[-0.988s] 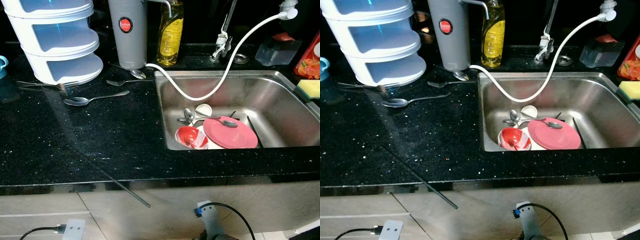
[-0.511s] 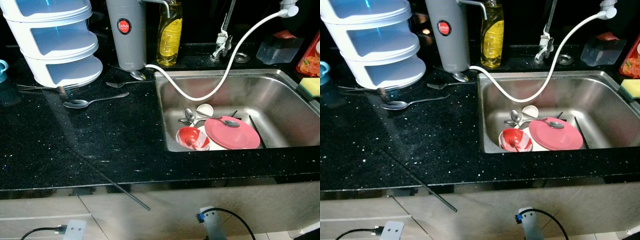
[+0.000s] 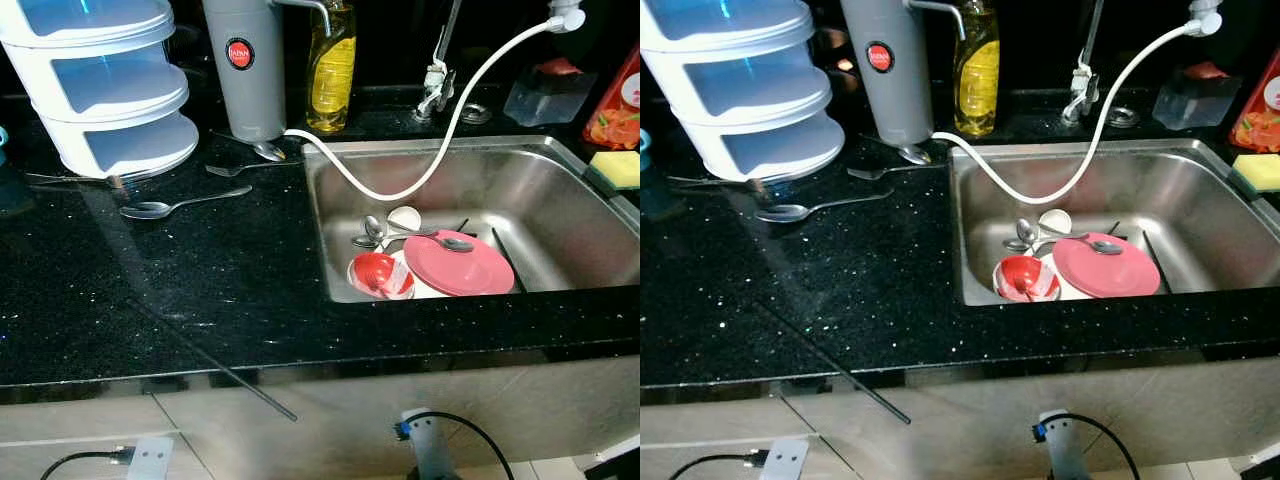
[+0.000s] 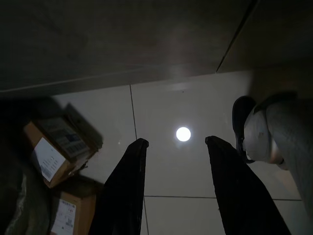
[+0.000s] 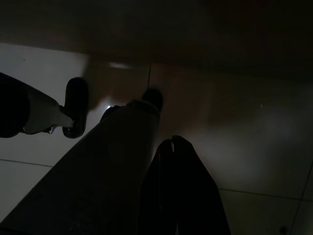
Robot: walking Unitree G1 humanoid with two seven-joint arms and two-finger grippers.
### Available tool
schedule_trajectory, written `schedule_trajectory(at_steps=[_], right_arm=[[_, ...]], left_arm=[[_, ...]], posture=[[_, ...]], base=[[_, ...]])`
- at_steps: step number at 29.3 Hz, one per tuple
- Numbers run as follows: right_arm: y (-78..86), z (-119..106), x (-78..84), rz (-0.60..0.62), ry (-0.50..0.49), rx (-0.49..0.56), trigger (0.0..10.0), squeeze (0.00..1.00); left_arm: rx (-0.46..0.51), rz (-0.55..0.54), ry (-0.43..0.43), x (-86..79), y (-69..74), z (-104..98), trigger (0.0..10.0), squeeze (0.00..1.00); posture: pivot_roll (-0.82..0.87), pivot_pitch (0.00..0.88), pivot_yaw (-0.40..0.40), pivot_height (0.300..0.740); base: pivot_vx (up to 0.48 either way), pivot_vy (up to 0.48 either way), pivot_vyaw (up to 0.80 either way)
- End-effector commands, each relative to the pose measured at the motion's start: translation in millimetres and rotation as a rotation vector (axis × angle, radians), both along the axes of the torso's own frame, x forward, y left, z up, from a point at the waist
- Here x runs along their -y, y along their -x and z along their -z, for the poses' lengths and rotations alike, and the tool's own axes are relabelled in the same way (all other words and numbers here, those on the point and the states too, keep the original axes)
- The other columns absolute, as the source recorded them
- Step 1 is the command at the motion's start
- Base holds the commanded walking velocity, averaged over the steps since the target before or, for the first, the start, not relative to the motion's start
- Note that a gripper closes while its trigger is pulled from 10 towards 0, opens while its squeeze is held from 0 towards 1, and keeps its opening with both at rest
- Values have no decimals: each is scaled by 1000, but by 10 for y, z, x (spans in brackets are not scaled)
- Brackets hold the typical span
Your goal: Kitchen organization
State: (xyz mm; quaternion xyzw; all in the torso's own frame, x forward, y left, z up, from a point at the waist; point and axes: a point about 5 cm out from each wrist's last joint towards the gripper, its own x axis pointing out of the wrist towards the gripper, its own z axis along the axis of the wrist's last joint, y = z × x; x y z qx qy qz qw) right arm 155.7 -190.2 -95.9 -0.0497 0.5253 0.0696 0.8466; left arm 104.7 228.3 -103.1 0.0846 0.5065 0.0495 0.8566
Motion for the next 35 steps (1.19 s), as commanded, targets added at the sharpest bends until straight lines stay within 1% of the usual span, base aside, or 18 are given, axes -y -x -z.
schedule_trajectory(at_steps=[1,7,14,24,35], right_arm=[[7,2,1,1,1,2,10000,0],[3,1,0,-5,1,1,10000,0],[-5,-2,-7,-8,-1,3,10000,0],[58,24,-11,-7,4,-12,10000,0],[49,25,-41,-12,2,-11,10000,0]], left_arm=[[-25,5,-8,-21,55,13,10000,0],[-39,-4,-7,-22,103,25,10000,0],[-44,-9,-9,-33,98,24,10000,0],[-60,-15,-15,-65,118,24,10000,0],[-61,-22,-18,-97,125,18,10000,0]], posture=[[84,0,10,740],[91,0,5,740],[91,0,5,740],[100,0,5,740],[105,0,4,740]], base=[[0,0,0],[0,0,0],[0,0,0],[0,0,0],[0,0,0]])
